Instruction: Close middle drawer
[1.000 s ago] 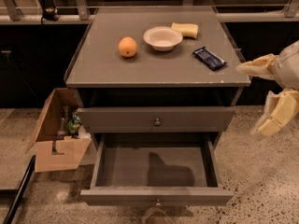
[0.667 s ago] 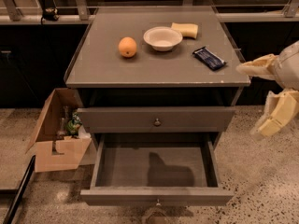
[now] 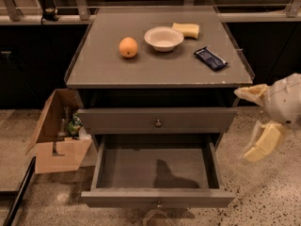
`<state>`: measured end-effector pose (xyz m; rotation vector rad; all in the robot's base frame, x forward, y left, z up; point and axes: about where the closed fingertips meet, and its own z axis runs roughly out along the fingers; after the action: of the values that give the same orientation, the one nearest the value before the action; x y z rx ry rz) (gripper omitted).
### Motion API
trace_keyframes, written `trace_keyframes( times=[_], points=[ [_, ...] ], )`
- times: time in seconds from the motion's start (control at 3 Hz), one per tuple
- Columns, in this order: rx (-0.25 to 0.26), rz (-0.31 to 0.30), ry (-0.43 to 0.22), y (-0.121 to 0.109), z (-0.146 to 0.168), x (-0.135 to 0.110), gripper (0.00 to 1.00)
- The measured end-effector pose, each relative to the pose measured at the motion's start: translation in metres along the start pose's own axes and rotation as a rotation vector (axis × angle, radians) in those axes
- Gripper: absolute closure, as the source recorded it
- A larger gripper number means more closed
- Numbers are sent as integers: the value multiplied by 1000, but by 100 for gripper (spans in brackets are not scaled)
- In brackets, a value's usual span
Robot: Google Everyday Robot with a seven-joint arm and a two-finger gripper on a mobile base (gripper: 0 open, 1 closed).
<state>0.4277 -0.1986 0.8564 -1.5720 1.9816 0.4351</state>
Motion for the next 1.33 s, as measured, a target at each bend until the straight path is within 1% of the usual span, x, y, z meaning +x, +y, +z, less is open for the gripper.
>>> trace_keyframes(
  times=[0.33, 0.67, 1.0, 1.33],
  points=[
    [49, 31, 24, 9, 25, 15, 0],
    [119, 35, 71, 15, 50, 24, 0],
    [117, 34, 71, 16, 49, 23, 0],
    [117, 34, 71, 16, 49, 23, 26]
  ],
)
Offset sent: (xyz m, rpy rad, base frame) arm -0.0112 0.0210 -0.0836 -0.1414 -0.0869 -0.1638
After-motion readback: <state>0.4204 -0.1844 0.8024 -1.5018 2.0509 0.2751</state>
